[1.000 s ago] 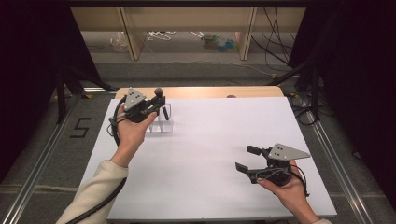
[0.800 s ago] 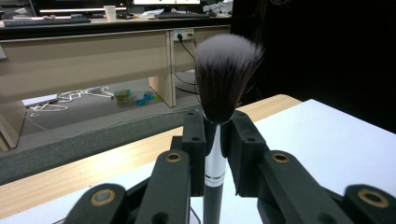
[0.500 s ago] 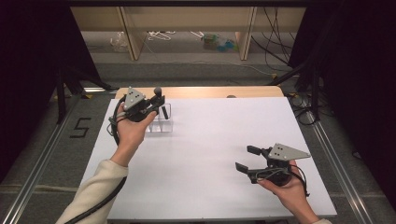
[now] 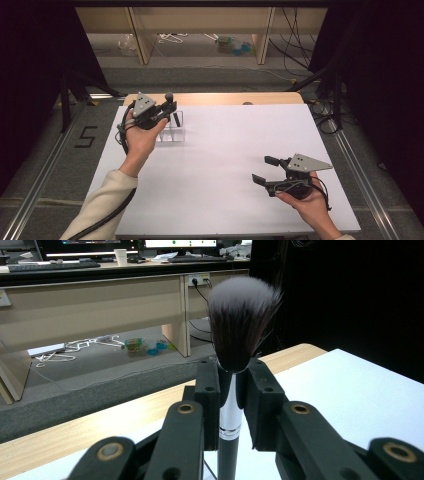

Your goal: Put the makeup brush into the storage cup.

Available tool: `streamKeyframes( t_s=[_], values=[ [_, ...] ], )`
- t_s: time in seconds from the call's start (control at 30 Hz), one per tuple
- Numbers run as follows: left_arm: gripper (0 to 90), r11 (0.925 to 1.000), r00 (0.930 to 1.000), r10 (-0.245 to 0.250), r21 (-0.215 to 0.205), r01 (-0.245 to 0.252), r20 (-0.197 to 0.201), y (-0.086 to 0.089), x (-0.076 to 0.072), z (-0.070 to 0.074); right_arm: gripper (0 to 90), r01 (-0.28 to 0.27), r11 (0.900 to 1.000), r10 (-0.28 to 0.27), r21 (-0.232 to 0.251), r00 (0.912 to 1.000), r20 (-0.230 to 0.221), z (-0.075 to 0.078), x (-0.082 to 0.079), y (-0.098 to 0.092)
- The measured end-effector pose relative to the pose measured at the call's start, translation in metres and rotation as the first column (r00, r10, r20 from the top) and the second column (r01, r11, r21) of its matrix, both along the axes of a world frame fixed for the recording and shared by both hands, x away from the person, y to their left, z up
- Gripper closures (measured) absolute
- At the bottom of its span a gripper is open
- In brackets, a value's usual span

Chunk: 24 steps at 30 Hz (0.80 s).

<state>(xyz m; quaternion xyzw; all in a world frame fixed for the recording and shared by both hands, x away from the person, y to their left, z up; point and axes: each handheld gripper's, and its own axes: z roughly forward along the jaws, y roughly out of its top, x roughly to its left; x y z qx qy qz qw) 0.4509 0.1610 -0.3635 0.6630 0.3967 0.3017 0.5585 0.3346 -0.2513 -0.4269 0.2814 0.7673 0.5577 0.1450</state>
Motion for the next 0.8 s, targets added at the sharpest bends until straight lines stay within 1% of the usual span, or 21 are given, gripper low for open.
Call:
streamKeyframes(
  t_s=[0.03,0.27,0.3,0.4,0.47,0.8],
  values=[
    [77.7,1.0,1.0,0.0,0.004,0.0,0.002,0.0002,0.0002,0.0002,22.2,0.0,1.0,0.0,-0.003,1.0,0.007,-0.0003,0.0004,0.0],
    [77.8,1.0,1.0,0.001,-0.001,-0.001,0.005,0.0002,0.0022,0.0007,22.2,-0.001,1.0,0.001,-0.001,1.0,-0.001,-0.0001,0.0001,0.0],
    [77.7,1.0,1.0,0.002,-0.001,-0.002,0.005,0.0003,0.0026,0.0007,22.2,-0.001,1.0,0.001,-0.004,1.0,0.007,-0.0005,0.0006,0.0],
    [77.7,1.0,1.0,0.003,0.003,-0.003,0.006,0.0005,0.0033,0.0006,22.2,-0.002,1.0,0.002,-0.001,1.0,-0.001,-0.0001,0.0001,0.0],
    [77.7,1.0,1.0,0.005,0.005,-0.005,0.007,0.0005,0.0036,0.0006,22.2,0.0,1.0,0.0,-0.003,1.0,0.006,-0.0004,0.0005,-0.0001],
    [77.7,1.0,0.9999,0.006,0.007,-0.006,0.014,0.0,0.0059,0.0008,22.2,-0.001,1.0,0.001,-0.001,1.0,0.006,-0.0004,0.0005,-0.0001]
  ],
)
